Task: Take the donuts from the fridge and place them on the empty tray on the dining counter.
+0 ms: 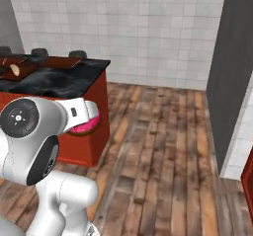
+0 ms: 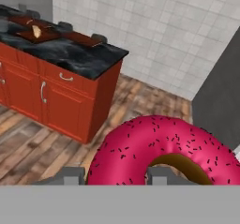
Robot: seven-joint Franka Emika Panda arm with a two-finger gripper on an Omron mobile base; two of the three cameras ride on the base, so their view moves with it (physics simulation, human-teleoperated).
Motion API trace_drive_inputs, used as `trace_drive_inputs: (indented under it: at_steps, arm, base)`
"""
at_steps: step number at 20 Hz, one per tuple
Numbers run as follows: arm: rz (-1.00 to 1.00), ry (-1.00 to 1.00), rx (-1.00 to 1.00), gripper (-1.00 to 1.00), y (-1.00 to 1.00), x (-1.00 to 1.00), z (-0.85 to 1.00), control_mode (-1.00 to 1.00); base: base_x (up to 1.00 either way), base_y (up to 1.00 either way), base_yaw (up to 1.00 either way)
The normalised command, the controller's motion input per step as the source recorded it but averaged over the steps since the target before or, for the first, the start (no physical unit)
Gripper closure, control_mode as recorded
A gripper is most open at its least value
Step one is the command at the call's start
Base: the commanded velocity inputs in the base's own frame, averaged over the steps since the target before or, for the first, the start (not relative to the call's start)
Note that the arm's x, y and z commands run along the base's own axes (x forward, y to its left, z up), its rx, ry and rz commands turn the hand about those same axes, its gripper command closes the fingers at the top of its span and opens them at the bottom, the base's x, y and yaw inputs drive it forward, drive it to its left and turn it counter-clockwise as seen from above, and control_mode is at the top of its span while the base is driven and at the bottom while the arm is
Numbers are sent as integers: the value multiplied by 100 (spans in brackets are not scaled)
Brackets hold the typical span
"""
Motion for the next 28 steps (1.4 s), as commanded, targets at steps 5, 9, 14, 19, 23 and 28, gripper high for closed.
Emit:
trace_drive_inputs:
  at_steps: [5,9,14,19,23,28]
  arm:
    - [0,0,0,100,0,0,0,100]
    - [0,0,0,100,0,0,0,100]
    - [0,0,0,100,0,0,0,100]
    - [0,0,0,100,0,0,0,100]
    - [0,0,0,100,0,0,0,100]
    - [0,0,0,100,0,0,0,100]
  base:
    - [100,-19,15]
    - [100,-63,1]
    - [100,-34,5]
    - [100,0,16]
    - [100,0,17]
    - [100,0,22]
